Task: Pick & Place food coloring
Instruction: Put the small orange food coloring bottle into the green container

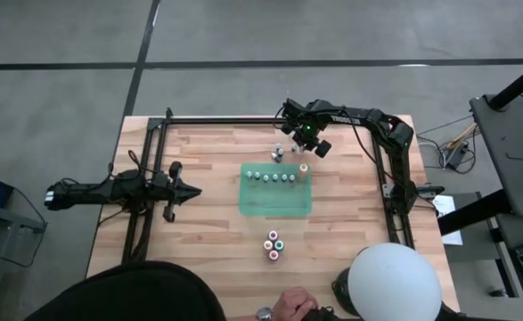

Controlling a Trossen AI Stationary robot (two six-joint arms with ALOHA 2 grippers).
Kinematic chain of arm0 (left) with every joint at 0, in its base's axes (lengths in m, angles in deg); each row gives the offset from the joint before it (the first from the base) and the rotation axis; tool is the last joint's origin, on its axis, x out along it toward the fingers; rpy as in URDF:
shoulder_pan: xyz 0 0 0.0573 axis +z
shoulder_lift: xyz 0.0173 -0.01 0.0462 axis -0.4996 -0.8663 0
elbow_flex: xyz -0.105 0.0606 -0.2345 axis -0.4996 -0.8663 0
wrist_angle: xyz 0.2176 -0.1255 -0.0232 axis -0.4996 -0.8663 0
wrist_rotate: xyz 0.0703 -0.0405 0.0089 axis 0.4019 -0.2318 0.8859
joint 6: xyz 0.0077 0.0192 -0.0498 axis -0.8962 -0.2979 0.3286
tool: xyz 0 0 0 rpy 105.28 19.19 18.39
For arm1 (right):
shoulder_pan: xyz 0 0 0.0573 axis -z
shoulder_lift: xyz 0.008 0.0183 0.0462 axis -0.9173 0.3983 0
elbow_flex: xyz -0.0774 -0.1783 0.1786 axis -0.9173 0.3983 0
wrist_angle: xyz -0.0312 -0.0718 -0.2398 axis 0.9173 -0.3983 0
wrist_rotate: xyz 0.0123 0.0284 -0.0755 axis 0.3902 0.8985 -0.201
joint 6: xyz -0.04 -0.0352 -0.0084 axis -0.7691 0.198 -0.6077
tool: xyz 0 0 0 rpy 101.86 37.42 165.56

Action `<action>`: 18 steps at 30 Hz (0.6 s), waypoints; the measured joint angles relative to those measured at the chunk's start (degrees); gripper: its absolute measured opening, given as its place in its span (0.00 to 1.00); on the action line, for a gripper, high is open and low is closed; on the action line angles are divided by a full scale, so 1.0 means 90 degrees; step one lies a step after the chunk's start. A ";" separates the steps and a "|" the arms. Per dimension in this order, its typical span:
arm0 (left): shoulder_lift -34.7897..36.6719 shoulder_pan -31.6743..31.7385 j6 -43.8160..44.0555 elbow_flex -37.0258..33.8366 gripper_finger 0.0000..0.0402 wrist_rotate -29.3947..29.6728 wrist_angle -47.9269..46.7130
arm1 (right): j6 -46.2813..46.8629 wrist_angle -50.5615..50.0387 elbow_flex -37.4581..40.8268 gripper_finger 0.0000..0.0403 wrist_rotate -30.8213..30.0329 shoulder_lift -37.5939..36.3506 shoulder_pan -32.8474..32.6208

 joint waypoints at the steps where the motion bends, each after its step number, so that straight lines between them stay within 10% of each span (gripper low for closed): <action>1: -0.0002 0.0001 0.0000 0.0001 0.00 -0.0002 -0.0002 | -0.0009 0.0000 0.0000 0.16 0.0000 -0.0001 0.0000; 18: -0.0002 0.0001 0.0000 0.0002 0.00 -0.0001 -0.0002 | -0.0782 -0.0222 -0.0102 0.16 -0.0177 -0.0498 -0.0002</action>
